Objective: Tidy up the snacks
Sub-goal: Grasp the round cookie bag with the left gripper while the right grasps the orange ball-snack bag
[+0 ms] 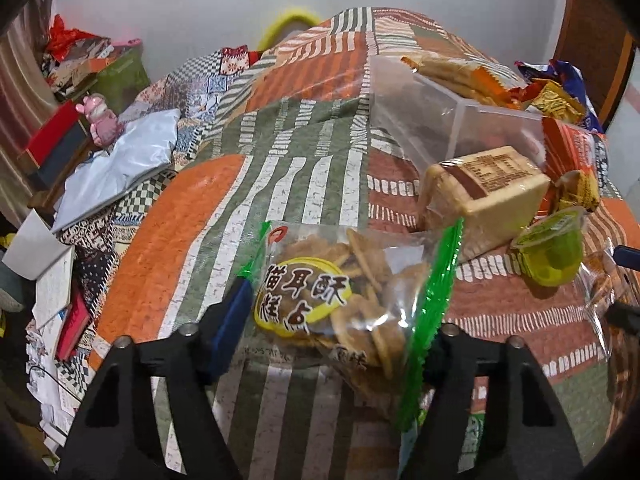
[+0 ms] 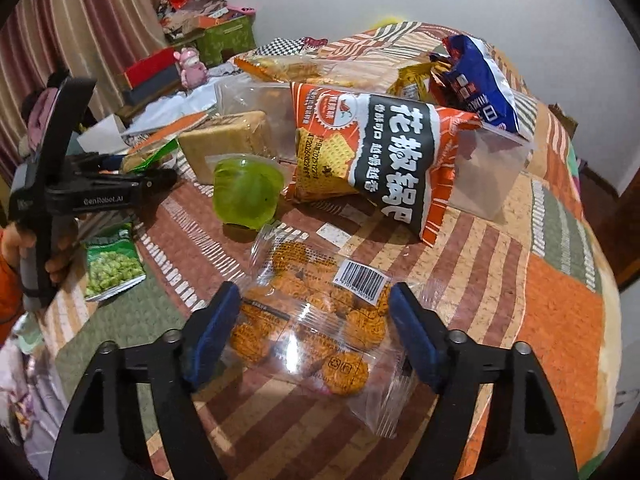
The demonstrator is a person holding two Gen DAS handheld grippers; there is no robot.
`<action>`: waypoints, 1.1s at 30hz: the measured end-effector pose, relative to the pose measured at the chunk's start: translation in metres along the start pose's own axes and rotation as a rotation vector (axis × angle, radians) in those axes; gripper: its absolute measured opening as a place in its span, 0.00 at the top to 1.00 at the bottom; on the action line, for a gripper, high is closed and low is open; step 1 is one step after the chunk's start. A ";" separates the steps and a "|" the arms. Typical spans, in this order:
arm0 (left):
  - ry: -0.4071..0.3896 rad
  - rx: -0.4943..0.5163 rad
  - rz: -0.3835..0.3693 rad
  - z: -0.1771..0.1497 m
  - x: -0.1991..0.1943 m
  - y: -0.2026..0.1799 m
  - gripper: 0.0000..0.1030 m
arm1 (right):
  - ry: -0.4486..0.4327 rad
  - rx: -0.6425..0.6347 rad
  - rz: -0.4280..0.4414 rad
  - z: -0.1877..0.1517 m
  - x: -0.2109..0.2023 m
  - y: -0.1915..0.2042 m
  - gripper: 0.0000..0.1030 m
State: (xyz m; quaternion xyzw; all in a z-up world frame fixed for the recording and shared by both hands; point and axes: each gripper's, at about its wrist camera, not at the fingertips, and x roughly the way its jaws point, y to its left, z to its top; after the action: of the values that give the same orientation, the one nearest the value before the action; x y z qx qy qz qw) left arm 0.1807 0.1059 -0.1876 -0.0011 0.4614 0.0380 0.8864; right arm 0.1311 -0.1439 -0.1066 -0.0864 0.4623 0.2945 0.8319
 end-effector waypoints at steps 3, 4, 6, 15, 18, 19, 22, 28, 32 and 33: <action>-0.008 -0.007 -0.029 -0.002 -0.008 0.000 0.39 | -0.011 -0.015 0.007 -0.003 -0.005 0.002 0.45; -0.012 -0.006 -0.038 -0.003 -0.012 -0.001 0.40 | -0.012 -0.022 0.007 -0.004 -0.006 0.003 0.48; -0.021 0.000 -0.049 -0.006 -0.018 -0.004 0.42 | -0.013 -0.031 0.009 -0.007 -0.010 0.004 0.49; -0.074 -0.004 -0.104 -0.017 -0.055 -0.011 0.46 | -0.037 -0.026 0.013 -0.016 -0.036 -0.006 0.11; -0.089 -0.013 -0.130 -0.020 -0.067 -0.013 0.46 | 0.002 -0.090 -0.004 -0.019 -0.031 -0.003 0.11; -0.095 -0.014 -0.138 -0.021 -0.071 -0.014 0.46 | 0.023 -0.117 -0.009 -0.020 -0.027 -0.001 0.11; -0.108 -0.007 -0.155 -0.023 -0.080 -0.017 0.46 | 0.068 -0.221 -0.056 -0.022 -0.012 0.008 0.11; -0.120 0.016 -0.179 -0.025 -0.091 -0.026 0.46 | 0.072 -0.324 -0.086 -0.005 0.002 0.016 0.10; -0.122 0.025 -0.194 -0.025 -0.093 -0.030 0.46 | 0.089 -0.382 -0.065 0.010 0.014 0.018 0.10; -0.120 0.026 -0.197 -0.025 -0.093 -0.031 0.46 | 0.106 -0.378 -0.044 0.014 0.018 0.016 0.10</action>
State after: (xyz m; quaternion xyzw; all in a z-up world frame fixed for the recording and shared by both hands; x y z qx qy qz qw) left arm 0.1090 0.0683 -0.1272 -0.0325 0.4056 -0.0554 0.9118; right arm 0.1391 -0.1179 -0.1120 -0.2665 0.4400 0.3528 0.7817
